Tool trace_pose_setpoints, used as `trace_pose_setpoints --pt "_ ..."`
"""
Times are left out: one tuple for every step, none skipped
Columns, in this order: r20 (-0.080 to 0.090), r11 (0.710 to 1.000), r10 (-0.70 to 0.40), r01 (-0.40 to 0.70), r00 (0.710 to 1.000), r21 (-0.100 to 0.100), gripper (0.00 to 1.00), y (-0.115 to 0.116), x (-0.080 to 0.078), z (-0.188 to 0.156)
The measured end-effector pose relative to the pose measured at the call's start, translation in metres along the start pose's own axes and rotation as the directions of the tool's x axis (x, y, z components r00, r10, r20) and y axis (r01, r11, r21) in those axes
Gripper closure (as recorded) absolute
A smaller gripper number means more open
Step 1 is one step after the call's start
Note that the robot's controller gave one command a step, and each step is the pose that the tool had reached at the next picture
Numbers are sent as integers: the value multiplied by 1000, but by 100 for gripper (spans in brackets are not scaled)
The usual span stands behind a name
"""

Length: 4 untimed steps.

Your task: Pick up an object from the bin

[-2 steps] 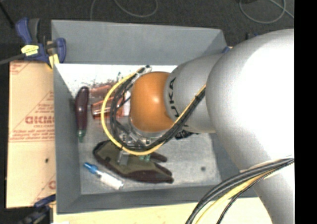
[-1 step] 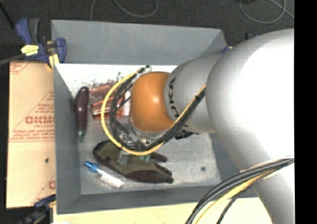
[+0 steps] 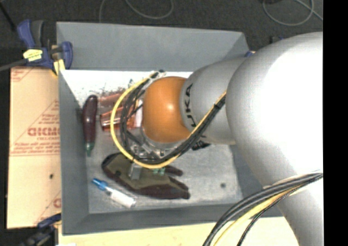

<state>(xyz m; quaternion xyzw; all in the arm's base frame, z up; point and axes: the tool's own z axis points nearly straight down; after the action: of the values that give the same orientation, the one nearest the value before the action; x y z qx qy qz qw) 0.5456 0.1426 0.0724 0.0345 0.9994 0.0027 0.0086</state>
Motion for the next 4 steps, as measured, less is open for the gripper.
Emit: trace_pose_setpoints --pt "0 998 -55 55 998 0 100 -3 6 -71" --pt "0 999 -55 55 999 0 100 -3 6 -71" --pt "-5 999 -54 54 999 2 100 -5 5 -117" --pt "-1 999 -38 38 999 0 100 -13 3 -179"
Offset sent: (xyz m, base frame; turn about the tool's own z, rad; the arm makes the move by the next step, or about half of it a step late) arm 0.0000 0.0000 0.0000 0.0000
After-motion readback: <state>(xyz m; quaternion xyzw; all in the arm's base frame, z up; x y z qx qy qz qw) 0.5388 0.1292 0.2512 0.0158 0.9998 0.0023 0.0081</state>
